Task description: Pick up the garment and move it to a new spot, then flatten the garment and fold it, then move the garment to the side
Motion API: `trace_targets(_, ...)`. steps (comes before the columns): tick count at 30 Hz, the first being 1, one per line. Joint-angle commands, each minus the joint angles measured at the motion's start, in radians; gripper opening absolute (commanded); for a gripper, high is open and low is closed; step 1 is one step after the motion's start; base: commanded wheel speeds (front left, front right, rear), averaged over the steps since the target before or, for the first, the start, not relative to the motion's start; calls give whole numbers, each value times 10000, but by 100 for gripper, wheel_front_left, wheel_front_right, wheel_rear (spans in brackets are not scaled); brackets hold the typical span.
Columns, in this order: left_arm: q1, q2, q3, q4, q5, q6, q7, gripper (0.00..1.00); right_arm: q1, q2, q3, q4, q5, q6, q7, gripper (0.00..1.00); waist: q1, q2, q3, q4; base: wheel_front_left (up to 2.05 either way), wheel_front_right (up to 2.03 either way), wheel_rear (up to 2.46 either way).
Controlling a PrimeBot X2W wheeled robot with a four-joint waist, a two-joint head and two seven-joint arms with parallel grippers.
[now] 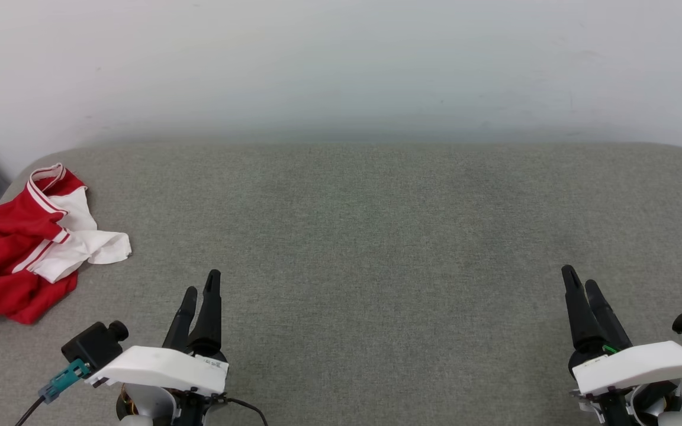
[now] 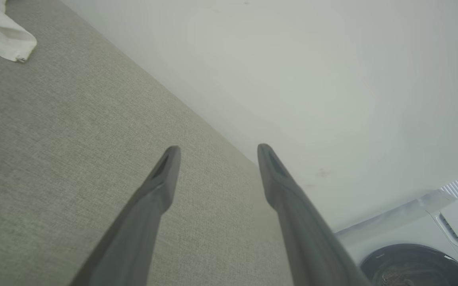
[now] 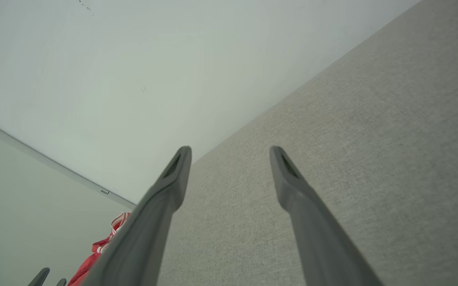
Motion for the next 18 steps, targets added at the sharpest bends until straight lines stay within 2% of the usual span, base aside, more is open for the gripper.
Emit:
trace_targets(1, -287, 56, -52, -77, 384, -9, -98, 100, -81, -51, 17, -197, -385, -1, -36, 100, 0, 0, 1, 3, 0, 0, 0)
trace_targets(18, -507, 209, -442, 144, 2966, 312, -632, 100, 59, 50, -33, -510, -3106, -1, -97, 100, 0, 0, -37, 65, 0, 0, 0)
